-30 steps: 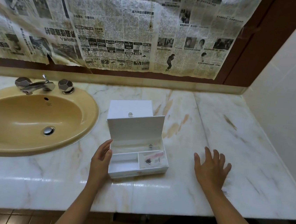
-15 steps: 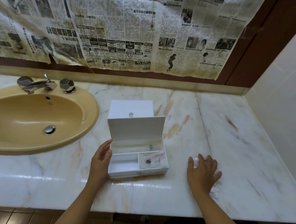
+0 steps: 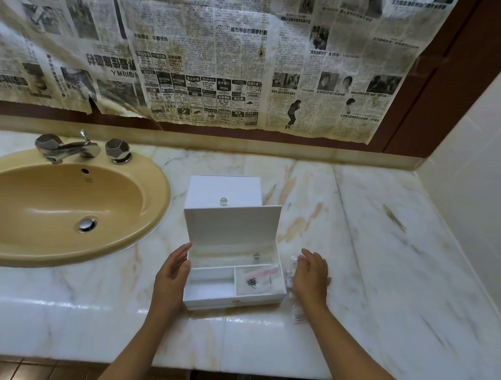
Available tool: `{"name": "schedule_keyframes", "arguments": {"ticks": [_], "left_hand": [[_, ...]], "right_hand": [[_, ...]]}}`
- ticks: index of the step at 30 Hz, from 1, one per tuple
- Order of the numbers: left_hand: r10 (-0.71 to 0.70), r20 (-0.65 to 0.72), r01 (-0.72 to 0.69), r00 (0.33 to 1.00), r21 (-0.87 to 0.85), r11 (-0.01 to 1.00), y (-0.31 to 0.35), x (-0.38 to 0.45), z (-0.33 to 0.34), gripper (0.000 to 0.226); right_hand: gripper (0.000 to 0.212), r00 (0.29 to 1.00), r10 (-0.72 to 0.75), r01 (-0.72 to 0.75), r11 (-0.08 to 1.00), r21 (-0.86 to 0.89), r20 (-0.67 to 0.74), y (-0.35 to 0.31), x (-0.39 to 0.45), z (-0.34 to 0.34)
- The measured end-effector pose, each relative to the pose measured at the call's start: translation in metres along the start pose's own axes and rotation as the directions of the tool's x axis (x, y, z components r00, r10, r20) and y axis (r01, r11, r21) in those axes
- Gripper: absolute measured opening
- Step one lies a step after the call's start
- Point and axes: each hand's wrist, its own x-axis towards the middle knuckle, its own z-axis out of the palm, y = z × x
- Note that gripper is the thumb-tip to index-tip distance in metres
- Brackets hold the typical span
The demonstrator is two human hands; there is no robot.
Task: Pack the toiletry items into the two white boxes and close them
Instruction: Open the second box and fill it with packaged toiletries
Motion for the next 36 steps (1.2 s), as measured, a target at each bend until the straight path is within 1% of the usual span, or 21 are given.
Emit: {"name": "schedule_keyframes", "arguments": {"ticks": [2, 3, 4, 5, 6, 8, 10, 15, 16, 20, 25, 30, 32, 36], "left_hand": [[0.001, -0.002, -0.001, 1.000, -0.002, 1.000, 0.001, 0.000, 0.000, 0.032], [0.002, -0.002, -0.002, 1.000, -0.003, 1.000, 0.002, -0.001, 0.001, 0.031], [0.002, -0.001, -0.002, 1.000, -0.001, 1.000, 0.001, -0.001, 0.000, 0.031], [0.003, 0.001, -0.003, 1.000, 0.001, 1.000, 0.001, -0.001, 0.000, 0.031], [0.002, 0.002, -0.002, 1.000, 0.001, 1.000, 0.001, 0.000, 0.000, 0.031], [-0.003, 0.002, 0.003, 1.000, -0.006, 1.000, 0.000, 0.001, 0.000, 0.031], [-0.003, 0.003, 0.003, 1.000, -0.008, 1.000, 0.000, 0.001, 0.000, 0.031], [-0.003, 0.013, 0.003, 1.000, -0.005, 1.000, 0.000, 0.000, 0.000, 0.031], [-0.002, 0.016, 0.002, 1.000, -0.008, 1.000, 0.000, 0.001, -0.001, 0.031], [-0.007, 0.016, 0.007, 1.000, -0.014, 1.000, -0.001, 0.002, -0.002, 0.031], [-0.007, 0.012, 0.007, 1.000, -0.013, 1.000, -0.003, 0.002, -0.002, 0.032], [-0.002, 0.017, 0.003, 1.000, -0.023, 1.000, -0.003, 0.001, -0.002, 0.031], [-0.006, 0.017, 0.006, 1.000, -0.029, 1.000, -0.002, 0.001, -0.001, 0.031], [-0.003, 0.014, 0.003, 1.000, -0.031, 1.000, -0.002, 0.001, -0.002, 0.032]], "right_hand": [[0.036, 0.998, -0.041, 0.040, 0.998, -0.046, -0.036, -0.004, 0.001, -0.007], [0.039, 0.996, -0.089, 0.085, 0.990, -0.113, -0.029, -0.004, 0.003, -0.011], [0.044, 0.989, -0.146, 0.146, 0.967, -0.207, 0.013, -0.003, 0.005, -0.016], [0.052, 0.978, -0.190, 0.207, 0.929, -0.307, 0.085, -0.003, 0.006, -0.019], [0.058, 0.966, -0.201, 0.252, 0.885, -0.392, 0.165, -0.003, 0.008, -0.022], [0.066, 0.947, -0.160, 0.286, 0.815, -0.503, 0.280, -0.004, 0.009, -0.024], [0.063, 0.938, -0.154, 0.310, 0.772, -0.555, 0.311, -0.005, 0.011, -0.023], [0.038, 0.935, -0.238, 0.355, 0.672, -0.650, 0.264, -0.003, 0.016, -0.024], [0.037, 0.936, -0.250, 0.352, 0.663, -0.660, 0.248, -0.003, 0.016, -0.025], [0.039, 0.943, -0.278, 0.327, 0.684, -0.652, 0.181, -0.006, 0.016, -0.028], [0.036, 0.949, -0.267, 0.315, 0.759, -0.570, 0.170, -0.015, 0.010, -0.029], [0.041, 0.962, -0.201, 0.266, 0.838, -0.475, 0.185, -0.022, 0.004, -0.032], [0.036, 0.967, -0.174, 0.241, 0.860, -0.450, 0.186, -0.024, 0.004, -0.033], [0.015, 0.978, -0.130, 0.186, 0.901, -0.393, 0.165, -0.027, 0.005, -0.036]]}}
